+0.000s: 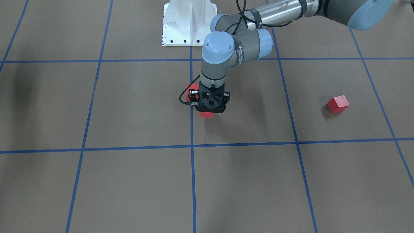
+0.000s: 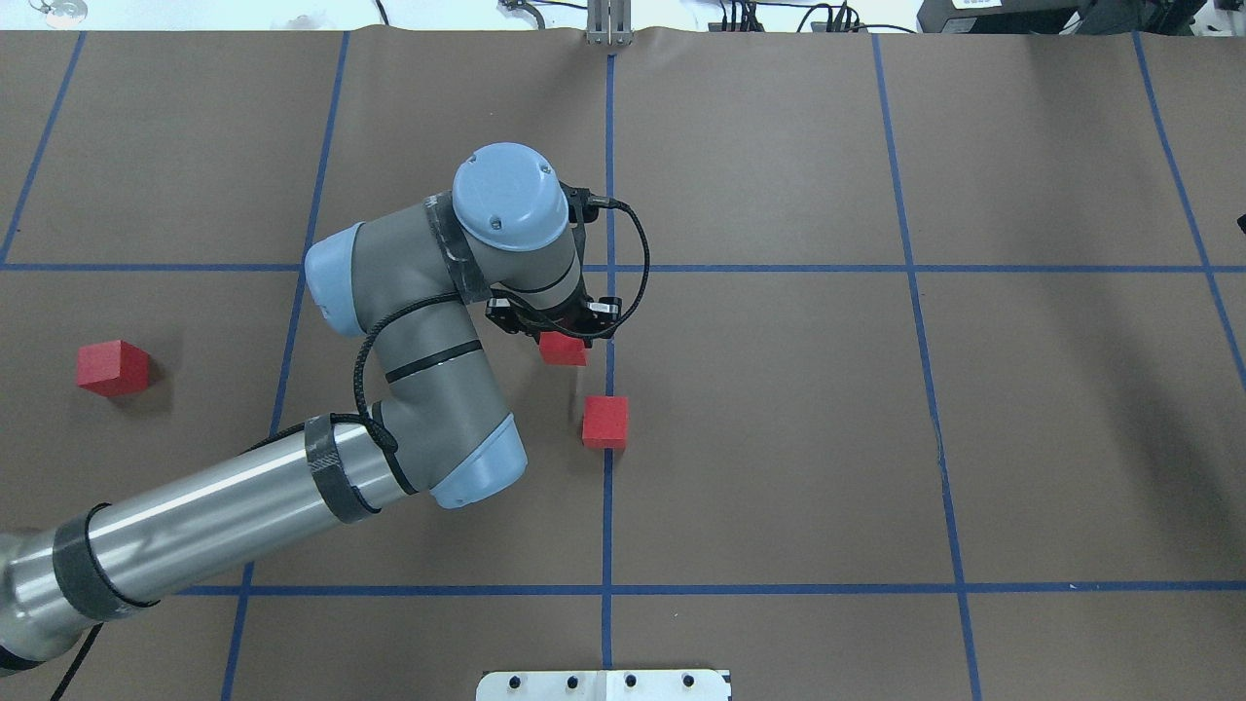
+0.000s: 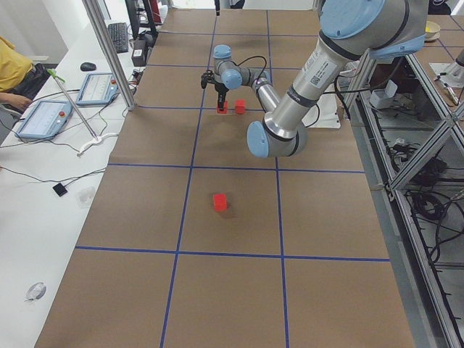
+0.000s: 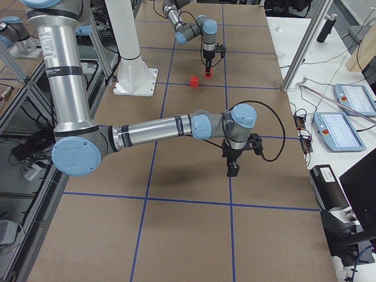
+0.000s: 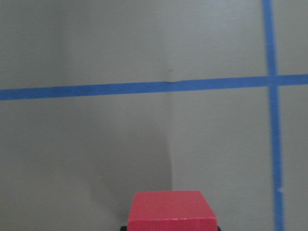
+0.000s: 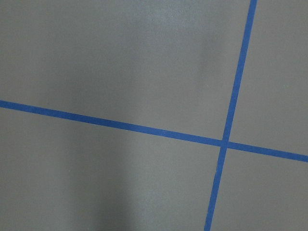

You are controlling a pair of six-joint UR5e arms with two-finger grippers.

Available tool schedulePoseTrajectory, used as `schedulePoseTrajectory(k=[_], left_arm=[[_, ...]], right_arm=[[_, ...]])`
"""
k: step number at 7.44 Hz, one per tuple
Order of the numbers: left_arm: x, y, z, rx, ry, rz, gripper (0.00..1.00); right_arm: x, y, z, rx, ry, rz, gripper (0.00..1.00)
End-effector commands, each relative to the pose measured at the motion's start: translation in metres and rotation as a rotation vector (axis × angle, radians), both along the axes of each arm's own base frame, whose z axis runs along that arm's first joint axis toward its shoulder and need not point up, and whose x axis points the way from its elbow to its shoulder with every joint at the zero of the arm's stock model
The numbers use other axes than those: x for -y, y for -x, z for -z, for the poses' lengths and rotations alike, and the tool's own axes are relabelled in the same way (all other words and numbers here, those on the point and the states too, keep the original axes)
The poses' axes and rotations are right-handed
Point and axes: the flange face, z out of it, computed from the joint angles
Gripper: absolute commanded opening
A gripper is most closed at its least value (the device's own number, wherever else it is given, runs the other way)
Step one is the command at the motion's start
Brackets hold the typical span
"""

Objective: Form red blocks into L shape at center
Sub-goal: 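Carry the cube with the left gripper and set it beyond the center cube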

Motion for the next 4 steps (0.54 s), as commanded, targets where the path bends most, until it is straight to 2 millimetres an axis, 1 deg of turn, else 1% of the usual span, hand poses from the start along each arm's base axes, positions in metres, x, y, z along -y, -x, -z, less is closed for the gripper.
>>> schedulePoseTrajectory(k=[1, 2, 4], left_arm=[[-0.014, -0.028, 0.012, 0.008, 0.012, -0.002, 0.02], [-0.03, -0.044, 0.01, 0.034, -0.034, 0.019, 0.02], [-0.032, -0.047, 0.011, 0.036, -0.036, 0.021, 0.02]], right_arm=[[0.0, 0.0, 0.0, -0.002, 0.001, 0.0, 0.99], [0.0, -0.001, 0.0, -0.002, 0.001, -0.002, 0.99], [0.001, -0.001, 0.0, -0.001, 0.0, -0.003, 0.99]])
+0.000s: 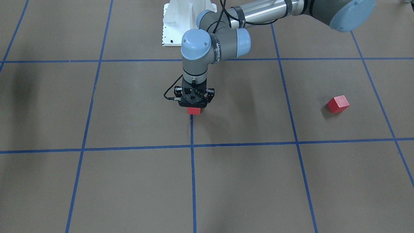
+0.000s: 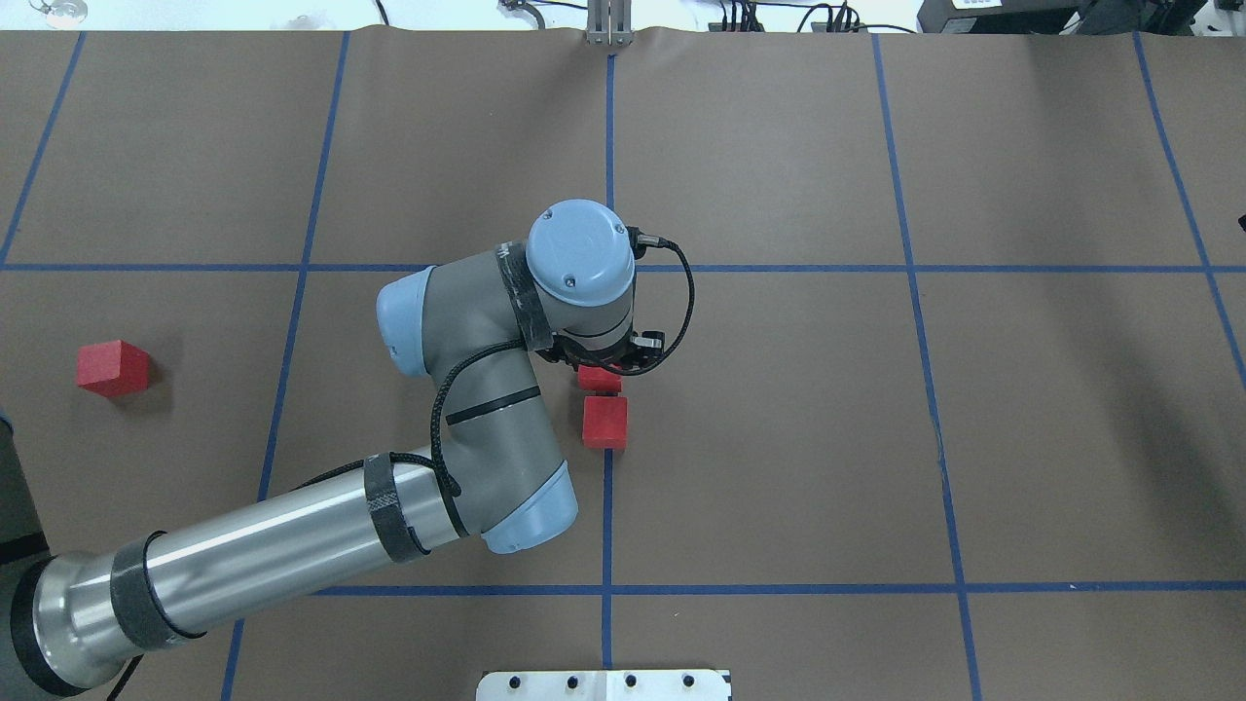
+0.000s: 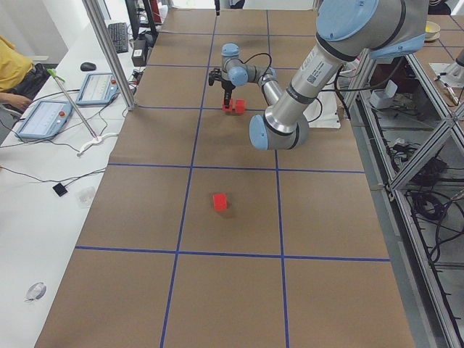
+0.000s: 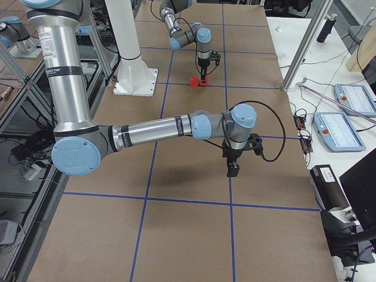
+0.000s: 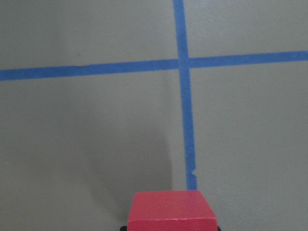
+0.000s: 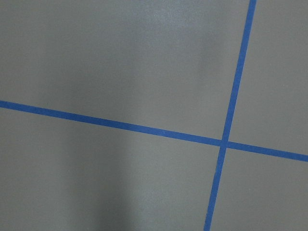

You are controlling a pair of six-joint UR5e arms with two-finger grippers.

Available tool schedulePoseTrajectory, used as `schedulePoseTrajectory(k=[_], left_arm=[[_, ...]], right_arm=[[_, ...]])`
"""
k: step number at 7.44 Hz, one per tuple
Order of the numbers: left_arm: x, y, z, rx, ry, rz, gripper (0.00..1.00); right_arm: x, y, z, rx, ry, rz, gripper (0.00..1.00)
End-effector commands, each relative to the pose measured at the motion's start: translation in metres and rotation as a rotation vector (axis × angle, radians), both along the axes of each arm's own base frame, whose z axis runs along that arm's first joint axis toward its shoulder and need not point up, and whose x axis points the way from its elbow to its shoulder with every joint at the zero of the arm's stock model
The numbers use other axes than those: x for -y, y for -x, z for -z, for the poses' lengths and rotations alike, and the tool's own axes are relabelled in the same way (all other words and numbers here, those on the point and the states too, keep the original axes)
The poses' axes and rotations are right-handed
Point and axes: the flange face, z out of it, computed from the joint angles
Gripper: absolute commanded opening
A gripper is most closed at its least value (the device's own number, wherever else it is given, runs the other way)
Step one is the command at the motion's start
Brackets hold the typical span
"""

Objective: Form red blocks into L shape at center
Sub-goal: 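Carry the cube with the left gripper and set it beyond the center cube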

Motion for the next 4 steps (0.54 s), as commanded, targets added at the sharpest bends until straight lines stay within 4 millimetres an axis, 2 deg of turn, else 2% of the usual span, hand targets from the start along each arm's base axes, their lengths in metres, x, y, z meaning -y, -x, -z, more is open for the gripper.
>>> schedulePoseTrajectory(k=[1, 4], left_arm=[[-0.0064, -0.0058, -0.0001, 0.008, -0.004, 0.001, 0.03], [-0.0082, -0.0075, -0.0012, 0.011, 0.005, 0.005, 0.04]], right_arm=[[0.0009, -0.0009, 0.0012, 0.0, -0.001, -0.003, 0.99], [0.0014, 0.0001, 0.0021, 0.002, -0.001, -0.003, 0.99]])
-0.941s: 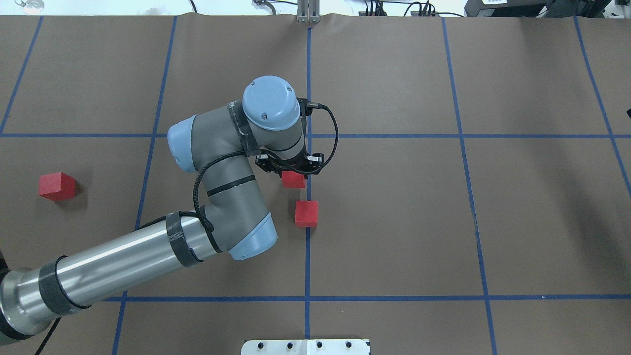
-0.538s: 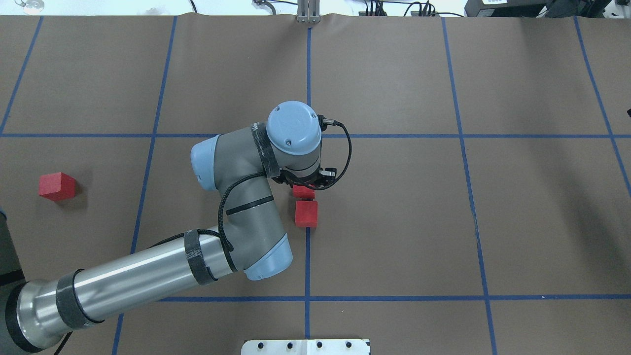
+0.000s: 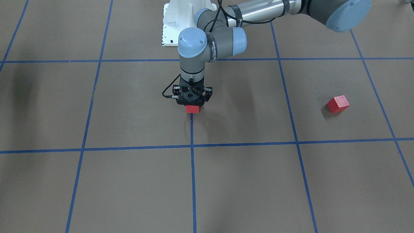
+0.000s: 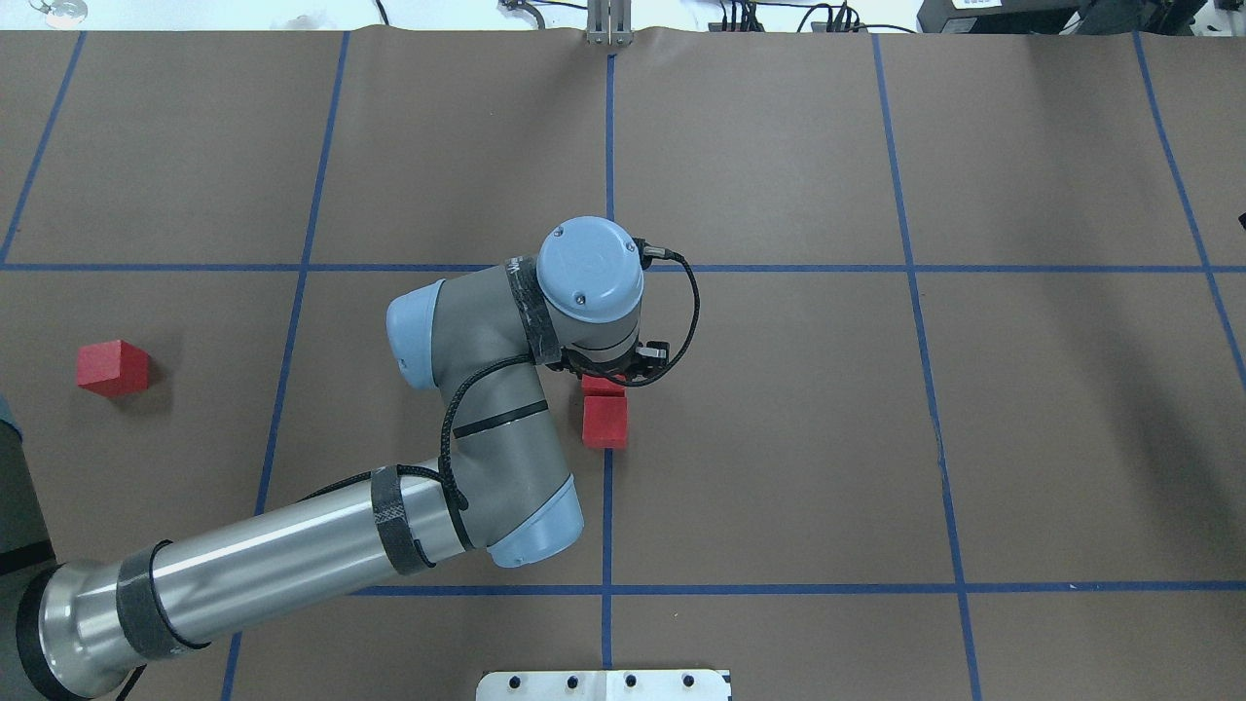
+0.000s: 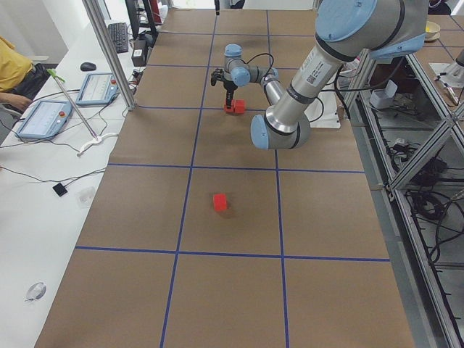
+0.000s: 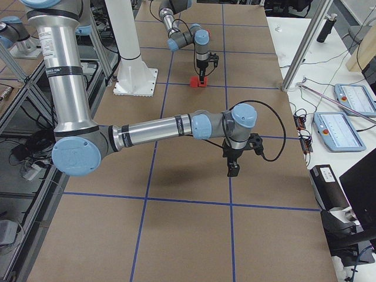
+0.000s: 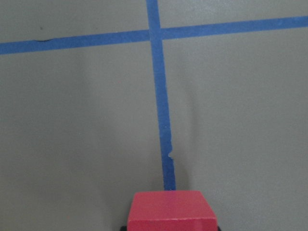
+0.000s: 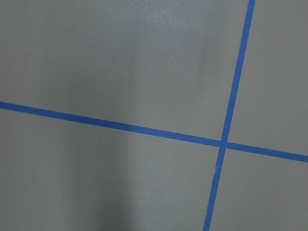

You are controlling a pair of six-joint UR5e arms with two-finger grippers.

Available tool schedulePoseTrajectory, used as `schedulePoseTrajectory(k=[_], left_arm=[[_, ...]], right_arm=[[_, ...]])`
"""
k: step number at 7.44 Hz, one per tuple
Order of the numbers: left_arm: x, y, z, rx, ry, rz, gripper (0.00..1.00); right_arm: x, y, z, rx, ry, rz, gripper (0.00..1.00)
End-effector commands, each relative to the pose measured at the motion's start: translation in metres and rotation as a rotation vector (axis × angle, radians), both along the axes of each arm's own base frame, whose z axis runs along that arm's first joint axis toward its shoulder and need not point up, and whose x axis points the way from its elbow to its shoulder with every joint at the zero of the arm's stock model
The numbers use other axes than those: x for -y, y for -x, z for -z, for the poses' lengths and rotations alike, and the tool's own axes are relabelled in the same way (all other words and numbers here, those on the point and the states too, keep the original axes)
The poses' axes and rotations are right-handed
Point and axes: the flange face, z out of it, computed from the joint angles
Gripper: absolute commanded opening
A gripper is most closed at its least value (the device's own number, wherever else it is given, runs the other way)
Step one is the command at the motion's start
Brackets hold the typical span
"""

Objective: Form red blocks into L shape at center
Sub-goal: 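Carry the cube with the left gripper and set it beyond the center cube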

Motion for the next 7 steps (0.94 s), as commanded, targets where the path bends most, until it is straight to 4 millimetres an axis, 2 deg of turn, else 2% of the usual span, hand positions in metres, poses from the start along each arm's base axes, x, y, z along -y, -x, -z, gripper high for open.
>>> schedulePoseTrajectory(k=[1, 7], left_arm=[[-0.0017, -0.0023, -0.0027, 0.011, 0.008, 0.0, 0.06], [-0.0029, -0.0059, -0.0022, 0.012, 0.031, 0.012, 0.07]], right_arm=[[0.0005, -0.0001, 0.0006, 0.0, 0.001, -0.002, 0.99], [0.001, 0.0009, 0.0016, 0.002, -0.001, -0.001, 0.99]])
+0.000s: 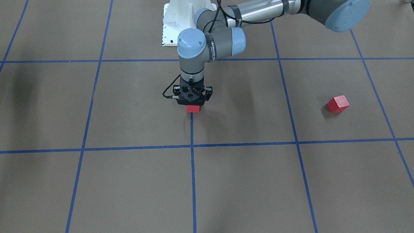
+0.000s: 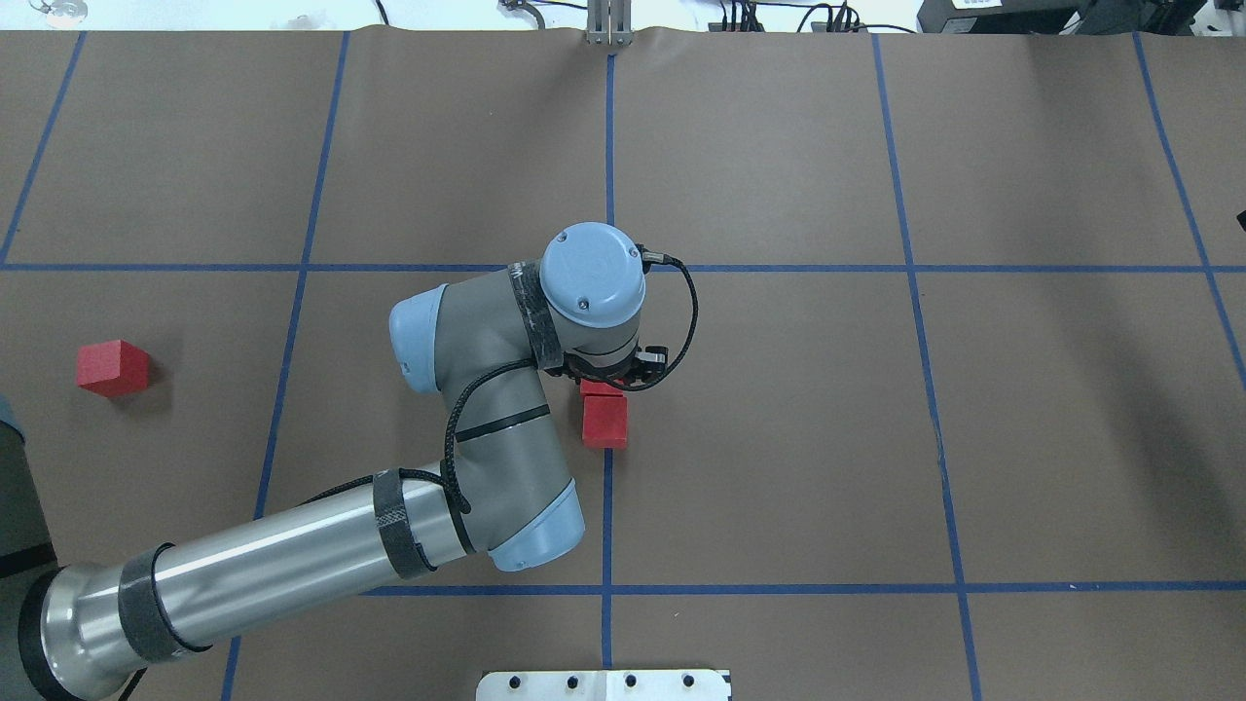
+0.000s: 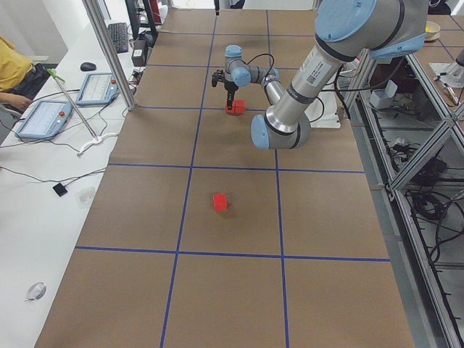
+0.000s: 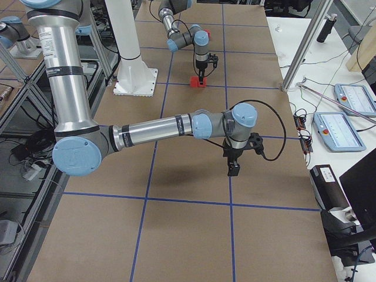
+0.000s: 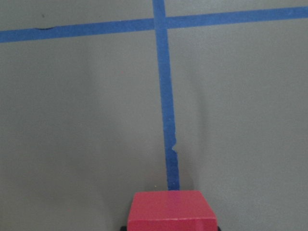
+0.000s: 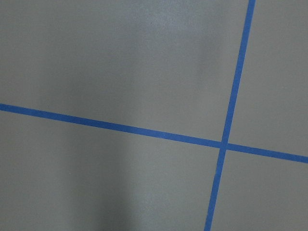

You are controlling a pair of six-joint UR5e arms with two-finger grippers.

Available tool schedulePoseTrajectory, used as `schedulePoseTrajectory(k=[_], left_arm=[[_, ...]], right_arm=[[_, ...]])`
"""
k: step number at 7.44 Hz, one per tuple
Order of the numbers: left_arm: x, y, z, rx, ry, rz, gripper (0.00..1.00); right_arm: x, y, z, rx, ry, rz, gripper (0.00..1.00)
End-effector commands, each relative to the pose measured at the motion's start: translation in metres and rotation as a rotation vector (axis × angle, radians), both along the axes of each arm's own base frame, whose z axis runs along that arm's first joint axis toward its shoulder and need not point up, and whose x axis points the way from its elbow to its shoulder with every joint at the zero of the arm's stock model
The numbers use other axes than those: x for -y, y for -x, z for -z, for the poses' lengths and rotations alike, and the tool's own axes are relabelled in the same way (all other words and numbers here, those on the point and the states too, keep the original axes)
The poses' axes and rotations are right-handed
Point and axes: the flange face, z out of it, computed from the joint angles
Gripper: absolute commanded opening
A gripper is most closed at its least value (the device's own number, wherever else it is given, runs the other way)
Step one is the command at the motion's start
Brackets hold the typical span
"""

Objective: Form red blocks into L shape at center
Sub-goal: 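Hold the placed cube against the center cube with the left gripper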

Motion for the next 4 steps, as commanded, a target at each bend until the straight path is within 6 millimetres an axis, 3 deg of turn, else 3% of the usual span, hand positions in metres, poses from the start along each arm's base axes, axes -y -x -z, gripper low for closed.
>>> schedulePoseTrajectory(k=[1, 4], left_arm=[[-0.001, -0.0024, 0.0017, -0.002, 0.015, 0.009, 0.07], [-0.001, -0.0025, 0.0026, -0.002, 0.017, 0.011, 0.1]], right_arm=[[0.0002, -0.0009, 0.0001, -0.001, 0.0, -0.002, 0.99], [0.0001, -0.0001, 0.0001, -0.001, 0.0, 0.0, 0.99]])
